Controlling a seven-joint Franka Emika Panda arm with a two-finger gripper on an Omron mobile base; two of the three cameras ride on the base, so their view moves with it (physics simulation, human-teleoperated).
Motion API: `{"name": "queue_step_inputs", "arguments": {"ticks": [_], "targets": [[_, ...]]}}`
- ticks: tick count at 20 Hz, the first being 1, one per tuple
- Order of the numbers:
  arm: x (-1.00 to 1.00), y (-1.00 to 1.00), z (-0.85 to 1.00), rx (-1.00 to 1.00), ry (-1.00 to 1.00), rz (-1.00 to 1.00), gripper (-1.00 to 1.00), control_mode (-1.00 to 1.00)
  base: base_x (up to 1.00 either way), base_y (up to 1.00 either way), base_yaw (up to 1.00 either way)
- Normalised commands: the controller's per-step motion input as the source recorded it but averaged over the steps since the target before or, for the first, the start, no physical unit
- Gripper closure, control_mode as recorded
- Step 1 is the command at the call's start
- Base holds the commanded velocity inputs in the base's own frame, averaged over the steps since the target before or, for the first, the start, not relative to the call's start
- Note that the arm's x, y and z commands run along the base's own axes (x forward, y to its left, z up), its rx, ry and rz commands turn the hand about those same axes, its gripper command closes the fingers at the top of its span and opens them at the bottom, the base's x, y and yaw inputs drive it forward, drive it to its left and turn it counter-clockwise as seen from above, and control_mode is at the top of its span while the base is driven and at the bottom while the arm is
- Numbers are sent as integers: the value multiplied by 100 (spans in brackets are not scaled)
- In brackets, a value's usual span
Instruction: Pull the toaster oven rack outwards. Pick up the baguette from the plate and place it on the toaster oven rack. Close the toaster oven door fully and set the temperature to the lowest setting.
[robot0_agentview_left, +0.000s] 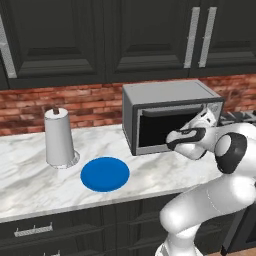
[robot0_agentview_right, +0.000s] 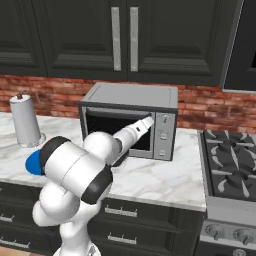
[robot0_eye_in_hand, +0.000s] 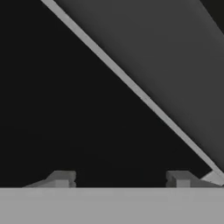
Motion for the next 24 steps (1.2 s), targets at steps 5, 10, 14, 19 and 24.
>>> {"name": "queue_step_inputs", "arguments": {"ticks": [5, 10, 14, 19, 24], "targets": [[14, -5, 47, -13, 35, -6, -100, -100, 0, 0, 0], [-33, -43, 81, 8, 38, -9, -100, -100, 0, 0, 0], [-15, -49, 100, 31, 40, -15, -100, -100, 0, 0, 0], [-13, 0, 74, 71, 29, -18, -100, -100, 0, 0, 0], [-28, 4, 12, 78, 5, -21, -100, -100, 0, 0, 0]]}}
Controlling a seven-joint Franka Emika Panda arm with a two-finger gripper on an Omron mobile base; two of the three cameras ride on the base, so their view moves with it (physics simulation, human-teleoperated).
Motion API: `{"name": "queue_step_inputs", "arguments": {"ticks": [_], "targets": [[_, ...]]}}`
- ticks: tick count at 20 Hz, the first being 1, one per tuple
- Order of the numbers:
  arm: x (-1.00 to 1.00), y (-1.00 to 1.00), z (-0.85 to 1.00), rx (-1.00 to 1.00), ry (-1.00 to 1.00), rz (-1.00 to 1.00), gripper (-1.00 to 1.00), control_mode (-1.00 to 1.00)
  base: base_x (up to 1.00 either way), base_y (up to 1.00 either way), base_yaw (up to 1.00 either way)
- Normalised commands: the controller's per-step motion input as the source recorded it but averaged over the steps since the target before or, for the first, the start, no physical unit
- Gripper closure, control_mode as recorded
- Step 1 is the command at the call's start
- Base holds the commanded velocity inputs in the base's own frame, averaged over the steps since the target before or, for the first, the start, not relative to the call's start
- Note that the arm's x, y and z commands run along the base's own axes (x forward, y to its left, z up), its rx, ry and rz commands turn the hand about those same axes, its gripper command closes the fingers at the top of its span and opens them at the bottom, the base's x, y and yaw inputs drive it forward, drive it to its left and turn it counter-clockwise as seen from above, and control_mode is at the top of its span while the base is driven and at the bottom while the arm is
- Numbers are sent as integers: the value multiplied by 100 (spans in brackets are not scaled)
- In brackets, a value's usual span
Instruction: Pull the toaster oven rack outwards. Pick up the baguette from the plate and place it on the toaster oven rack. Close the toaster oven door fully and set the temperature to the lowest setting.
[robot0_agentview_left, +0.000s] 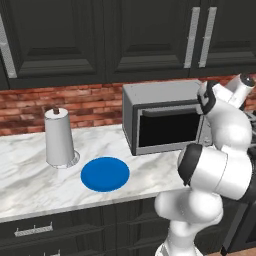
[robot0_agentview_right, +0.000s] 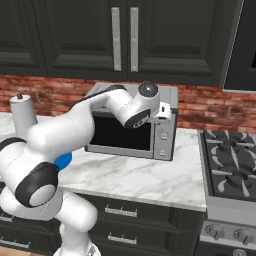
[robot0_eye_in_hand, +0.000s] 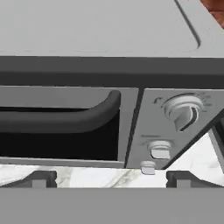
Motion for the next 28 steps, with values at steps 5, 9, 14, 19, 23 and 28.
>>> {"name": "queue_step_inputs", "arguments": {"ticks": [5, 9, 14, 19, 23, 28], "targets": [[-39, -22, -4, 64, 0, -32, -100, -100, 0, 0, 0], [-13, 13, 3, -14, -2, -24, -100, -100, 0, 0, 0], [11, -10, -25, -26, -4, -11, -100, -100, 0, 0, 0], [24, -20, -60, -4, -15, -3, -100, -100, 0, 0, 0], [12, -21, -3, 0, -7, -1, -100, -100, 0, 0, 0], [1, -10, 3, -2, -17, -1, -100, -100, 0, 0, 0]]}}
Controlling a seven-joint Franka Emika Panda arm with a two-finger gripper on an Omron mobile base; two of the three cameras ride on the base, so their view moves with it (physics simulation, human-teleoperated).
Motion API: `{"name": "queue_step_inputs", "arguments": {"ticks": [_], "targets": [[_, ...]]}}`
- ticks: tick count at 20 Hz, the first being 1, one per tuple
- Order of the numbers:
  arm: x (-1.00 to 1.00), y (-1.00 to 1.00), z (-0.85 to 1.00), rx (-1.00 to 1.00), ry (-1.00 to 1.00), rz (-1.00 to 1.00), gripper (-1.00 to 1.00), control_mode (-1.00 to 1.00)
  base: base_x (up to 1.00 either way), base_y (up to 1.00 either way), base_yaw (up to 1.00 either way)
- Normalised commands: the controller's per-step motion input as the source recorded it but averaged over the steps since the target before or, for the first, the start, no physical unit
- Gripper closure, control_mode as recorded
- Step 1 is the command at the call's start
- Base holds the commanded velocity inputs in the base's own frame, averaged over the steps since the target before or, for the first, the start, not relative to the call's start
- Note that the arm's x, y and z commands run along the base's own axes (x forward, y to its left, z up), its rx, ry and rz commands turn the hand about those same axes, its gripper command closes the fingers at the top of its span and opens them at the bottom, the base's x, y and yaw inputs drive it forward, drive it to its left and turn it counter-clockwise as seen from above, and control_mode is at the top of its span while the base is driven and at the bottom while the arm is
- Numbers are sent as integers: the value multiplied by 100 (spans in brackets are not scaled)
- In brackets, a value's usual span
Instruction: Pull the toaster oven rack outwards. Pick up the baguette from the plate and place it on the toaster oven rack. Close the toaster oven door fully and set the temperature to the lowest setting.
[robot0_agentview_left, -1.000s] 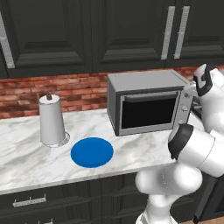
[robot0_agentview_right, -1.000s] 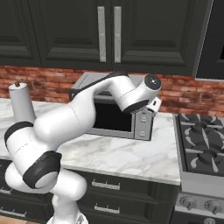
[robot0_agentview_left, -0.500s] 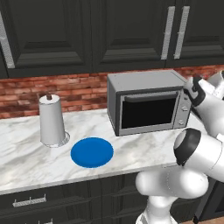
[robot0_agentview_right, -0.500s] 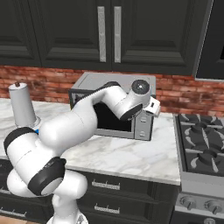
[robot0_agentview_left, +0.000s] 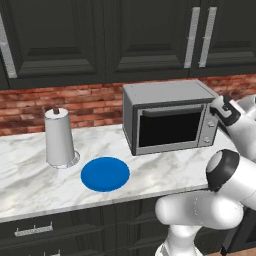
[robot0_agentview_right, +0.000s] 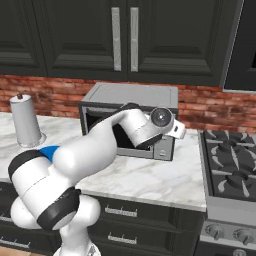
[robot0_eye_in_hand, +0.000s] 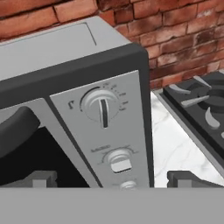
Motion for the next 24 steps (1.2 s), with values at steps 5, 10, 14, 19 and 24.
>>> {"name": "queue_step_inputs", "arguments": {"ticks": [5, 10, 14, 19, 24], "targets": [[0, -4, 14, -2, -10, -2, -100, -100, 0, 0, 0], [0, 0, 26, -7, 0, -4, -100, -100, 0, 0, 0], [1, 0, 0, 0, 0, 0, -100, -100, 0, 0, 0], [4, -1, -1, 0, 0, 0, -100, -100, 0, 0, 0], [5, -1, -1, 0, 0, 0, -100, -100, 0, 0, 0]]}}
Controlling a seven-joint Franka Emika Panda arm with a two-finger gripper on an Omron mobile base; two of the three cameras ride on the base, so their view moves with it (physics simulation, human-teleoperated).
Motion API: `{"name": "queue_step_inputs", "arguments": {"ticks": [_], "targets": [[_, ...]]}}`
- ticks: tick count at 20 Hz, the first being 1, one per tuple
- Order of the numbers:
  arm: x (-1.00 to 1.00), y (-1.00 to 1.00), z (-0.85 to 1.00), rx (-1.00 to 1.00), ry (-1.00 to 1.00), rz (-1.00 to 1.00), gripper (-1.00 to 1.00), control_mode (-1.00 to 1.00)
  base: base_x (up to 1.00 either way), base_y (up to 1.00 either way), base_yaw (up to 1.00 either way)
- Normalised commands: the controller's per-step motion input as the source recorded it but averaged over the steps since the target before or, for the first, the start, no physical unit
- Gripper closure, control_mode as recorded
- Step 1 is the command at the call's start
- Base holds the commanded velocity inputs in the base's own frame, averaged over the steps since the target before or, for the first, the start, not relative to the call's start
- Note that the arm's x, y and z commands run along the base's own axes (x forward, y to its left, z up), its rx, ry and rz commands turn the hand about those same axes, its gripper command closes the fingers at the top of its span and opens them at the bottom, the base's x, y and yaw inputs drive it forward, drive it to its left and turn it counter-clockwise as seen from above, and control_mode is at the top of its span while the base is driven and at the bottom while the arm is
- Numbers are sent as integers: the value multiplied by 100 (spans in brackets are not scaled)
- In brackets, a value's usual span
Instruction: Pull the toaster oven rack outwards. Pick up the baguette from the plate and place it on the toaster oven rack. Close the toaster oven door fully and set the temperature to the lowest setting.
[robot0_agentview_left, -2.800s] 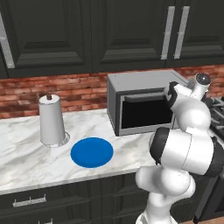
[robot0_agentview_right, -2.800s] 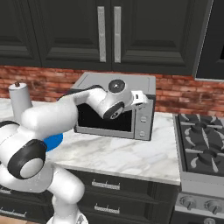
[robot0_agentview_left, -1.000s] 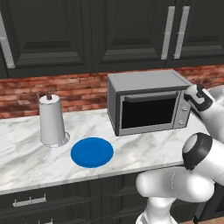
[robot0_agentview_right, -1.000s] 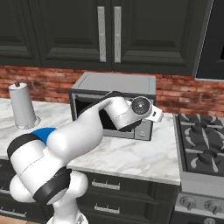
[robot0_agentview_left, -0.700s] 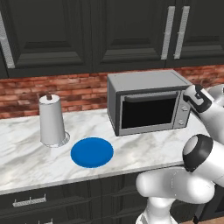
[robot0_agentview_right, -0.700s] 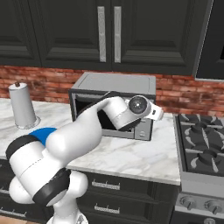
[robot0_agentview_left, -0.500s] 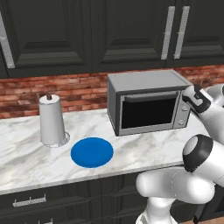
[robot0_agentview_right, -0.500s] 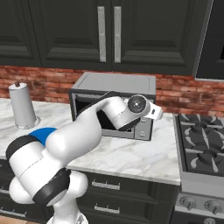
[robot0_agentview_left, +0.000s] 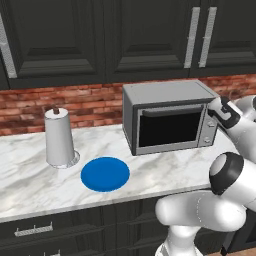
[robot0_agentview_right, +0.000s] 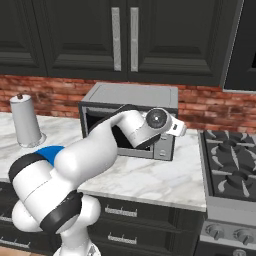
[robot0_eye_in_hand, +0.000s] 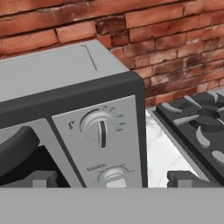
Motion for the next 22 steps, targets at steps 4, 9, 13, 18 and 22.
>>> {"name": "queue_step_inputs", "arguments": {"ticks": [4, 9, 13, 18, 22], "targets": [[0, 0, 0, 0, 0, 0, -100, -100, 0, 0, 0], [0, 0, 0, 0, -5, 0, -100, -100, 0, 0, 0], [3, 1, 0, 6, -25, -3, -100, -100, 0, 0, 0], [9, 0, 0, 1, -6, 1, -100, -100, 0, 0, 0], [4, -1, -9, 0, -6, 4, -100, -100, 0, 0, 0]]}}
